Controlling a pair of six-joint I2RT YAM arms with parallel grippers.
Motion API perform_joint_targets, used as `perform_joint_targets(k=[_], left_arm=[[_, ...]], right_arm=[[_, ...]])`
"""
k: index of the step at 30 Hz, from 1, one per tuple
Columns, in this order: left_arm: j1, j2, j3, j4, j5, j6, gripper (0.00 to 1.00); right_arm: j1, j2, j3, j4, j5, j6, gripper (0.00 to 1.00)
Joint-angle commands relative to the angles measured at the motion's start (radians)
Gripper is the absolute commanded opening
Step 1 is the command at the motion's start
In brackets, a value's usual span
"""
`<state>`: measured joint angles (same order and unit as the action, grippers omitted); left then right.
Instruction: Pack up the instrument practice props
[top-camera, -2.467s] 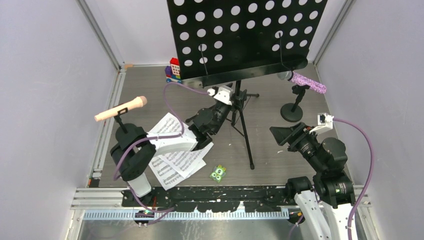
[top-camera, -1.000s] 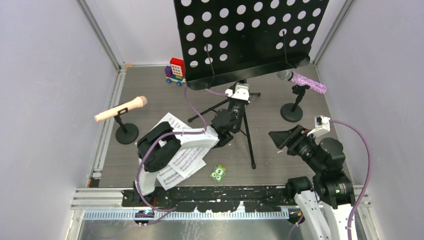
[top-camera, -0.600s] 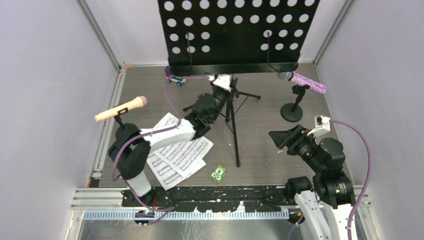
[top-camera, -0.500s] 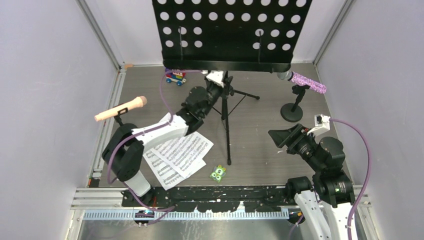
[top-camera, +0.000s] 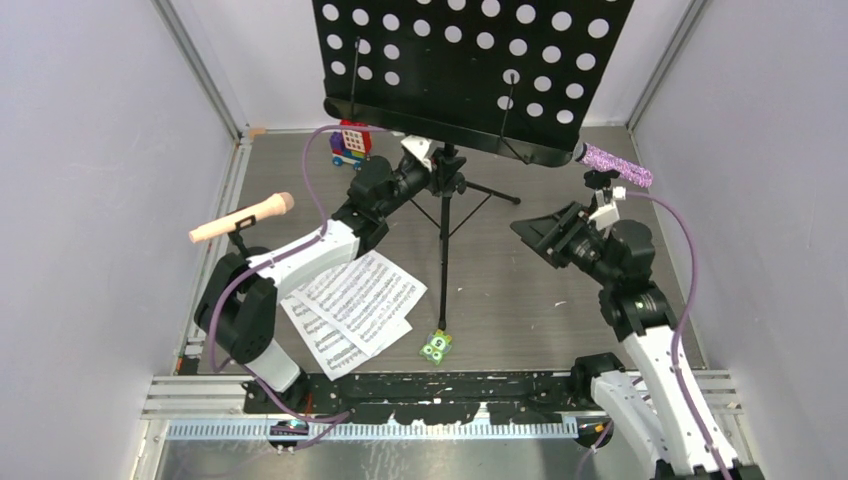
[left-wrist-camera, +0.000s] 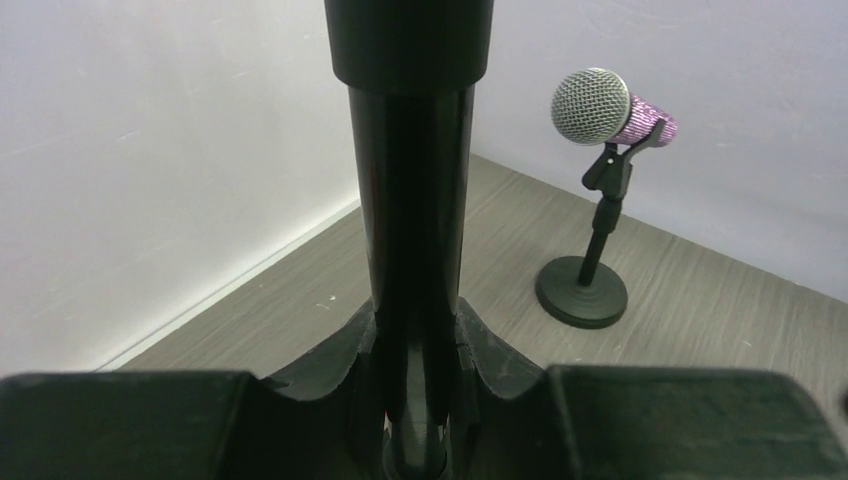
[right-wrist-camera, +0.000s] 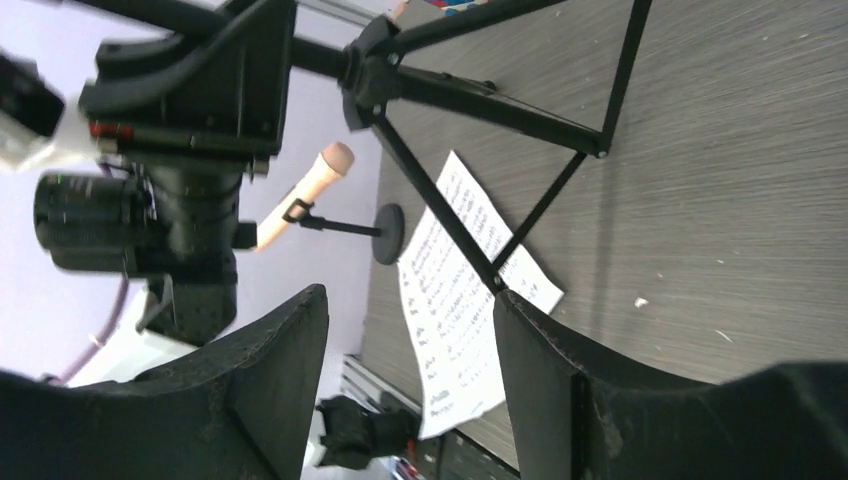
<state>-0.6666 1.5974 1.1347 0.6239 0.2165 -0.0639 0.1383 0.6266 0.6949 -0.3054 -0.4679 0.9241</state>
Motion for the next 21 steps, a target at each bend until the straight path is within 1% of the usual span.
perform_joint_targets(k=[1,4,6,8,10,14,21], left_arm=[[-0.017,-0.046,0.01,-0.097,0.171,0.019,0.0],[-0.016,-0.046,0.014,-0.1,0.207,0.006,0.0],[-0.016,-0.037,0.019,-0.103,0.236,0.001,0.0],[-0.016,-0.025,0.023,-0.104,0.256,-0.005,0.0],[-0.016,-0.011,0.033,-0.109,0.284,-0.013,0.0],[-0.016,-0.004,0.067,-0.151,0.312,-0.011,0.0],[-0.014,0.001,0.05,-0.127,0.293,-0.01,0.0]], right_arm=[[0.05,0.113,-0.044,0.355,0.036,0.198,0.66],[0.147,0.231,-0.007,0.415,0.123,0.175,0.66],[0.201,0.307,0.023,0.447,0.155,0.158,0.65],[0.222,0.37,0.032,0.491,0.173,0.173,0.62],[0.225,0.416,0.014,0.581,0.18,0.196,0.58],[0.225,0.456,0.003,0.661,0.222,0.193,0.58],[0.225,0.451,0.017,0.686,0.212,0.193,0.64]])
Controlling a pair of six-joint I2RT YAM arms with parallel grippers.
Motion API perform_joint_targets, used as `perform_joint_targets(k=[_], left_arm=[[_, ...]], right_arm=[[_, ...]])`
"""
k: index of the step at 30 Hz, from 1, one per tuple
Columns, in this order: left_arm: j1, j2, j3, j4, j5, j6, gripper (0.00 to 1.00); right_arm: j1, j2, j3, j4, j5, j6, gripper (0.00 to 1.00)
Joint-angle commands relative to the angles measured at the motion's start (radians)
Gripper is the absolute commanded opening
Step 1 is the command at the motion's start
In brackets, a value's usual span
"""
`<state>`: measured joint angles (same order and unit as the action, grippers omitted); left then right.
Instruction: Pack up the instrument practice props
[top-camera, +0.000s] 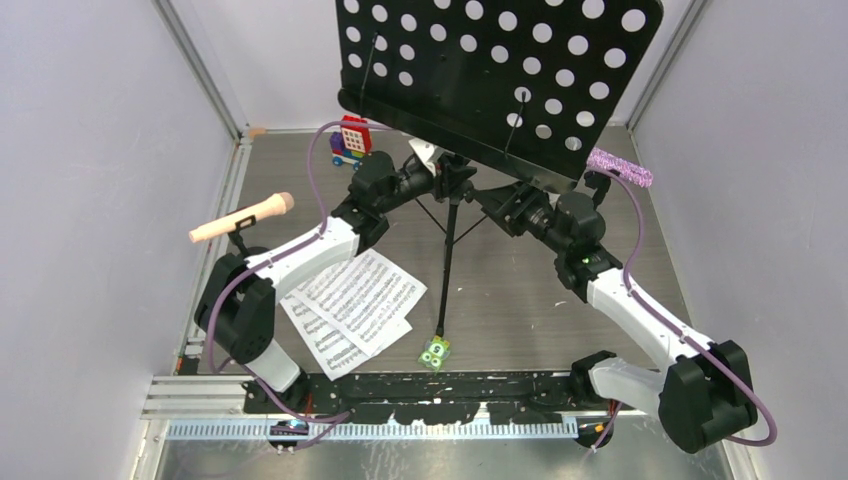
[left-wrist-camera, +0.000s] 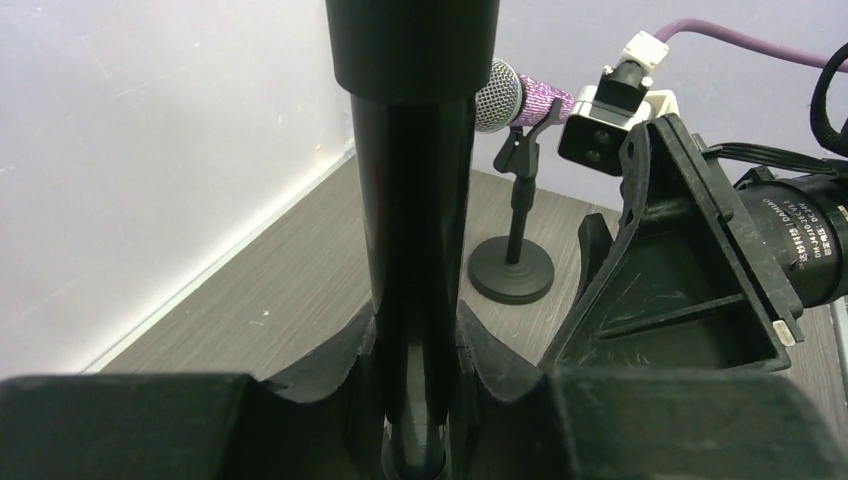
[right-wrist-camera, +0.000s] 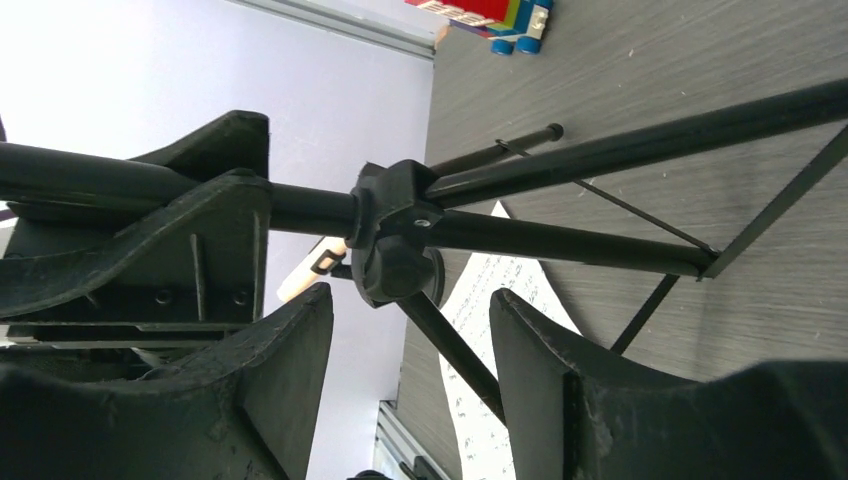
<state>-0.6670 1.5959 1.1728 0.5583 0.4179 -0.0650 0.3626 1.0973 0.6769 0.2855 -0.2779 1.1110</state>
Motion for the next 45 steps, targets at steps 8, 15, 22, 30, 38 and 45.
perform_joint_targets(k=[8,15,22,30,38,45], left_arm=[[-0.013,0.002,-0.05,0.006,0.078,-0.035,0.0],[0.003,-0.007,-0.101,0.029,0.084,-0.042,0.0],[0.019,-0.016,-0.116,0.035,0.086,-0.046,0.0],[0.025,-0.016,-0.112,0.038,0.091,-0.055,0.0],[0.026,-0.005,-0.11,0.043,0.093,-0.07,0.0],[0.027,0.007,-0.096,0.031,0.092,-0.08,0.0]], right_arm=[[0.001,0.036,0.05,0.089,-0.011,0.043,0.64],[0.001,0.114,0.063,0.184,-0.072,0.124,0.57],[0.0,0.163,0.037,0.294,-0.13,0.2,0.54],[0.0,0.182,0.025,0.347,-0.146,0.235,0.36],[0.001,0.183,0.024,0.353,-0.159,0.219,0.12],[0.007,0.114,0.026,0.328,-0.108,-0.031,0.01]])
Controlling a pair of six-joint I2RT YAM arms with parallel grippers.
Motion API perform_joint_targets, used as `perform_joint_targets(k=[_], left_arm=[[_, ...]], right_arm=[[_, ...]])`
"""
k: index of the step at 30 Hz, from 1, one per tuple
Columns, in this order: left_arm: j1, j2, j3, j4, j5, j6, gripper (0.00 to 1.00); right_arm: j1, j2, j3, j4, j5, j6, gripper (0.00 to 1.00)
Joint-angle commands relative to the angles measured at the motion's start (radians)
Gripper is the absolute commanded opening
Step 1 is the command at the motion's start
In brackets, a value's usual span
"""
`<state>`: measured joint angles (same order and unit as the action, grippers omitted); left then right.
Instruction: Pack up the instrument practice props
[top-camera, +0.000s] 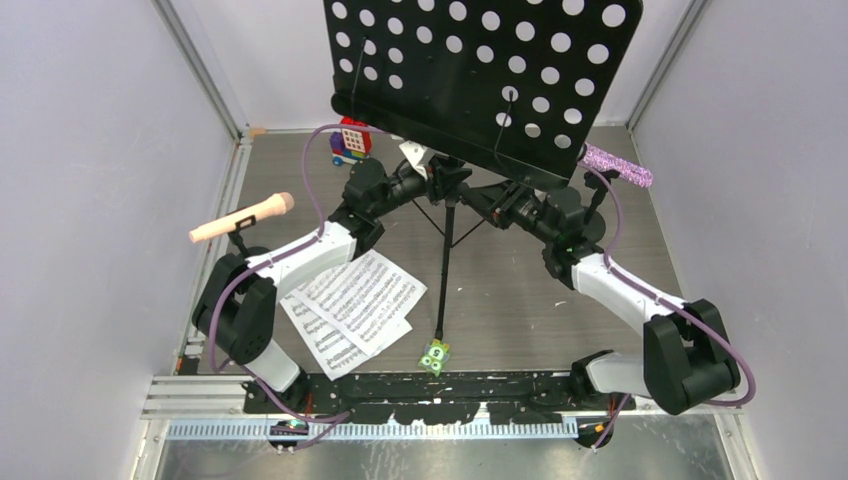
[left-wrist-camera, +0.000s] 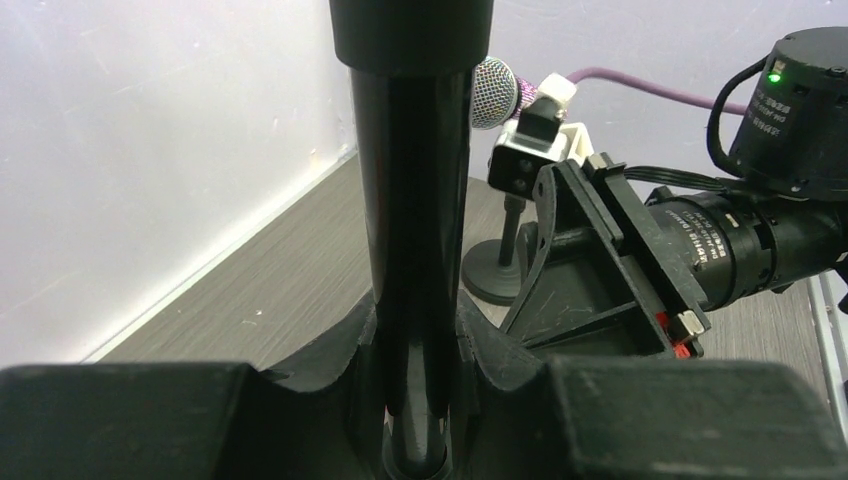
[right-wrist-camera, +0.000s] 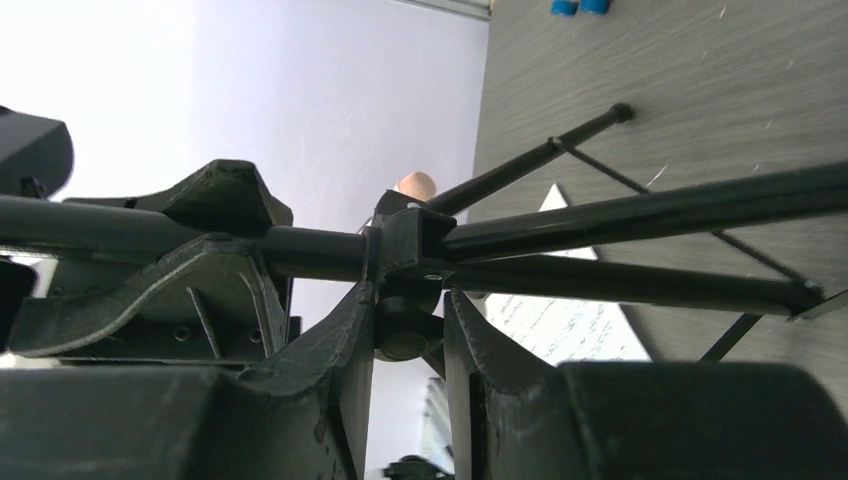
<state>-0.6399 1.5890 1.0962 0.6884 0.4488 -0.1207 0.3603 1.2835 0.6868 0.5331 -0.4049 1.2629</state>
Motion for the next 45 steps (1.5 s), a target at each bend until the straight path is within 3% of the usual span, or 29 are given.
perform_joint_targets(k=[1,6,14,17,19,20,27,31,39,45], left_arm=[[0.0,0.017,-0.017,-0.1,0.062,-0.025,0.0],[0.001,0.031,-0.008,-0.098,0.063,-0.037,0.0],[0.007,0.046,0.006,-0.092,0.078,-0.056,0.0],[0.008,0.049,0.008,-0.092,0.081,-0.062,0.0],[0.011,0.047,0.007,-0.093,0.082,-0.065,0.0],[0.011,0.047,0.005,-0.092,0.082,-0.066,0.0],[0.015,0.044,0.002,-0.087,0.085,-0.074,0.0],[0.015,0.043,0.004,-0.09,0.085,-0.077,0.0],[0.015,0.044,0.005,-0.087,0.088,-0.083,0.0],[0.016,0.045,0.008,-0.087,0.089,-0.086,0.0]], right_arm=[[0.015,-0.088,0.019,0.069,0.04,-0.239,0.0],[0.057,-0.123,0.062,-0.009,0.057,-0.532,0.01],[0.074,-0.132,0.022,0.086,0.034,-0.66,0.03],[0.074,-0.133,0.019,0.069,0.048,-0.602,0.58],[0.075,-0.145,0.017,0.01,0.11,-0.519,0.72],[0.075,-0.151,0.017,-0.03,0.147,-0.464,0.75],[0.075,-0.174,-0.011,-0.151,0.259,-0.004,0.75],[0.075,-0.166,-0.006,-0.213,0.277,0.19,0.7],[0.077,-0.099,-0.017,-0.139,0.245,0.379,0.66],[0.101,-0.036,-0.046,-0.003,0.218,0.497,0.57]])
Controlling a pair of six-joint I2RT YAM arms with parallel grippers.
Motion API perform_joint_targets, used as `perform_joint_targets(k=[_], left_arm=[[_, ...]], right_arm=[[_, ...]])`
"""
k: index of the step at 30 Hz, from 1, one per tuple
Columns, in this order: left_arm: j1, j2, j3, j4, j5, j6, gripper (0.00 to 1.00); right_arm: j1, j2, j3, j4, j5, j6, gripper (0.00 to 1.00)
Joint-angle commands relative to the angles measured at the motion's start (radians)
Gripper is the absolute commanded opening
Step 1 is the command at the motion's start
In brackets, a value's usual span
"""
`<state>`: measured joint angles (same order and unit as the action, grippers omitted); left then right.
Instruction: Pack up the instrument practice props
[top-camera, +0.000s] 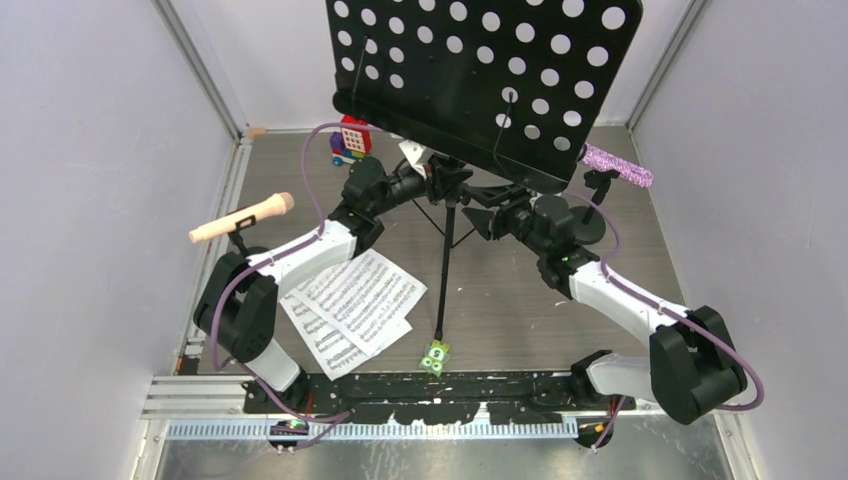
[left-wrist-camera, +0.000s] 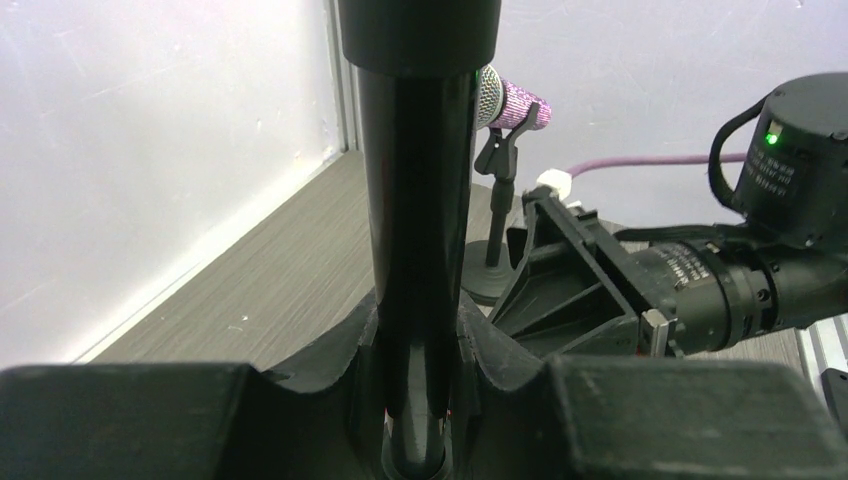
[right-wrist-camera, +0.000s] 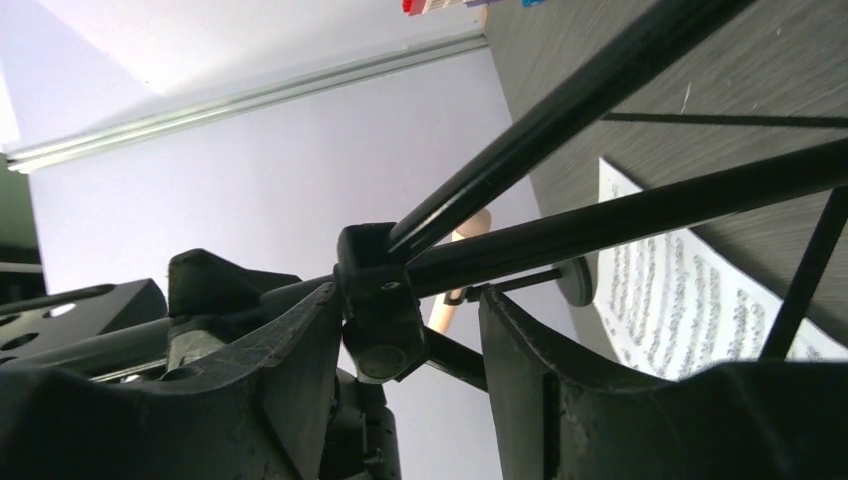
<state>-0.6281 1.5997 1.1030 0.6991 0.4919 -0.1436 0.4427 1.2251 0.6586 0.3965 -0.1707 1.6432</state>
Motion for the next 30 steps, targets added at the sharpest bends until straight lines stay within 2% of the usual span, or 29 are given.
perform_joint_targets(k=[1,8,13,16,20,25,27,30], left_arm=[[0.004,0.035,0.001,-0.099,0.045,-0.063,0.0],[0.004,0.041,0.008,-0.098,0.049,-0.065,0.0],[0.005,0.044,0.007,-0.094,0.049,-0.071,0.0],[0.005,0.044,0.006,-0.094,0.05,-0.071,0.0],[0.005,0.044,0.007,-0.093,0.049,-0.071,0.0],[0.007,0.045,0.012,-0.095,0.054,-0.073,0.0],[0.007,0.047,0.012,-0.095,0.055,-0.074,0.0],[0.008,0.048,0.012,-0.095,0.057,-0.073,0.0]], right_arm=[[0.021,0.026,-0.022,0.149,-0.015,0.126,0.55],[0.037,0.014,-0.029,0.158,0.002,0.129,0.4],[0.039,0.013,-0.039,0.153,0.011,0.12,0.2],[0.039,0.019,-0.038,0.149,0.013,0.097,0.02],[0.039,0.02,-0.02,0.111,0.02,0.011,0.01],[0.048,-0.005,0.013,0.051,0.088,-0.279,0.01],[0.06,-0.013,-0.001,0.077,0.125,-0.398,0.01],[0.066,-0.006,-0.048,0.23,0.138,-0.524,0.01]])
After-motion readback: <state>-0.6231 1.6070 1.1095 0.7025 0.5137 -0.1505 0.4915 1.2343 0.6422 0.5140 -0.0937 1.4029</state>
